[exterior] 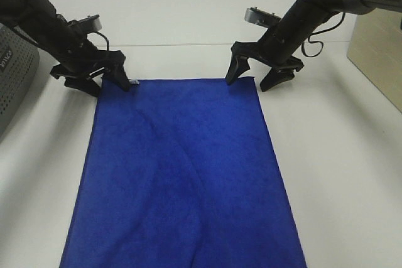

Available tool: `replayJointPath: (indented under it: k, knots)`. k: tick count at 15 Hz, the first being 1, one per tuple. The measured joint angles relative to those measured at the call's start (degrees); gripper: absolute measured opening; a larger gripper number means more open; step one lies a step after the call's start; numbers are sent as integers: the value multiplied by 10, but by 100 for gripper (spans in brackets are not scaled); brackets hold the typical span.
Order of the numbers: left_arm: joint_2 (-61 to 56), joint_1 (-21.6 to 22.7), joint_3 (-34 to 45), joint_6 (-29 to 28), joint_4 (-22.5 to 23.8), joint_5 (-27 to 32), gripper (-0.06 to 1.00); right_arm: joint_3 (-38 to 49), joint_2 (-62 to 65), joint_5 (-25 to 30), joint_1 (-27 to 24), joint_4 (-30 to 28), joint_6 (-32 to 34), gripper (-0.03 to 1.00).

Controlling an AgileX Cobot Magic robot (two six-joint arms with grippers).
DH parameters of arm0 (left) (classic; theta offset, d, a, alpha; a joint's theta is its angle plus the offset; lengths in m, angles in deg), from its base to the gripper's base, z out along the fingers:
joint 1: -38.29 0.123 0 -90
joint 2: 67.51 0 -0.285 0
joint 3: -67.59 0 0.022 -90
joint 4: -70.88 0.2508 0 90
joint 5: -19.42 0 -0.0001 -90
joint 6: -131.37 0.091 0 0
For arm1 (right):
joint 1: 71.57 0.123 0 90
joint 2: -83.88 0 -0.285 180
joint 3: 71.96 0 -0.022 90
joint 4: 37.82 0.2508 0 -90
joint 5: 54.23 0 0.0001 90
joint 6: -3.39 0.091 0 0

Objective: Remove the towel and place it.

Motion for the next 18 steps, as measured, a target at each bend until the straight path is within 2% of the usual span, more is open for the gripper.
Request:
replayJointPath:
  k: [4, 7, 13, 15, 17, 18]
  knots:
    - [7, -29, -3, 1, -14, -21, 73, -2, -5, -8, 13, 4, -1, 84]
    - [9, -31, -3, 1, -17, -26, 70, -2, -7, -11, 13, -14, -1, 69]
    - [15, -31, -3, -5, -18, -28, 36, -2, -15, -40, 13, -17, -1, 19]
    - [16, -31, -3, -5, -18, -28, 21, -2, -16, -46, 13, -17, -1, 4]
    - [18, -31, -3, -6, -18, -28, 5, -2, -16, -51, 14, -21, -1, 2]
    - [18, -31, -3, -1, -18, -28, 2, -2, -16, -52, 14, -23, -2, 2]
